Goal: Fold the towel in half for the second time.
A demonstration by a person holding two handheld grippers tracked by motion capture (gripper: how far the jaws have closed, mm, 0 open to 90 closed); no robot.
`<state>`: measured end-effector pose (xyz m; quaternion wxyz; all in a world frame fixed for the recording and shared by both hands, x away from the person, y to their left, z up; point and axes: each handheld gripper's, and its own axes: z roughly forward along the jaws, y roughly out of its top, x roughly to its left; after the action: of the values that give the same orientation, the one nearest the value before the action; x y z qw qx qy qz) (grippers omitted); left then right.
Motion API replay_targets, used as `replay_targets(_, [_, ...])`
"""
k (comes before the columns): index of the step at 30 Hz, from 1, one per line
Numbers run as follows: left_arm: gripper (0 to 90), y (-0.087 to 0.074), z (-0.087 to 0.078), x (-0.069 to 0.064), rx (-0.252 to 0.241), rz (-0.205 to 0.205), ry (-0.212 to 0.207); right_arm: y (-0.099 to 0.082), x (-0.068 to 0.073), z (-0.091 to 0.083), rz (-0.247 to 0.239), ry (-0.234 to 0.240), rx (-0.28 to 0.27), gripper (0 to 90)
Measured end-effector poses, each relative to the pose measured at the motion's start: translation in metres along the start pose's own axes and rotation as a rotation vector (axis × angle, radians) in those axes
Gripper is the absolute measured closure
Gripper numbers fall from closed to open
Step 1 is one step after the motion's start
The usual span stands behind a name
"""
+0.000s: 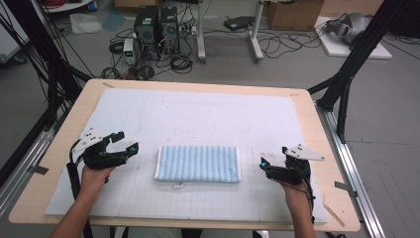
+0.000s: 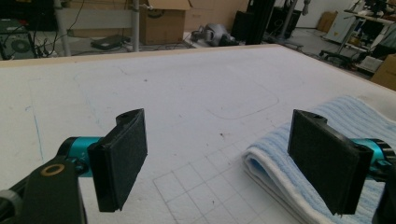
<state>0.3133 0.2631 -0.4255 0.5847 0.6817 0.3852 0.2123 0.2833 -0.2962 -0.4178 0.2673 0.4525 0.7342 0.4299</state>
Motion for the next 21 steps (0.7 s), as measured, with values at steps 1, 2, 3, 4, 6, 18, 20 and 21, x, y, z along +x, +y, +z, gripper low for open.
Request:
replay_targets(1, [20.4,-0.0002,0.0004,-0.0004,0.002,-0.002,-0.002,0.0001,0.0005,-0.0001,0.003,0.002,-0.001,10.9])
replay_targets(2, [20.5,-0.0002,0.0009,-0.0006,0.004,0.003,-0.001,0.0000,0.0006,0.0000,0.000,0.001,-0.001,10.9])
replay_targets(3, [20.5,-0.0003,0.0011,-0.0011,0.005,0.002,-0.003,0.0001,0.0008,0.0002,0.002,0.005,0.000,10.9])
replay_targets(4, [20.6,-0.0004,0.0010,-0.0012,0.007,0.004,-0.004,0.0000,0.0009,0.0003,0.001,0.003,0.000,10.9])
replay_targets(6, [20.6,-0.0002,0.0009,-0.0016,0.005,0.005,-0.001,-0.0004,0.0013,0.0001,0.002,0.003,0.001,10.9])
replay_targets(18, [20.9,-0.0005,0.0013,-0.0011,0.011,0.005,0.000,-0.0008,0.0011,-0.0001,0.005,0.003,0.002,10.9])
replay_targets(20, [21.0,-0.0006,0.0019,-0.0012,0.011,0.007,0.000,-0.0008,0.0010,-0.0002,0.008,0.004,0.001,10.9])
replay_targets(21, [21.0,-0.0006,0.0021,-0.0014,0.012,0.006,0.000,-0.0008,0.0005,-0.0001,0.007,0.005,0.002,10.9])
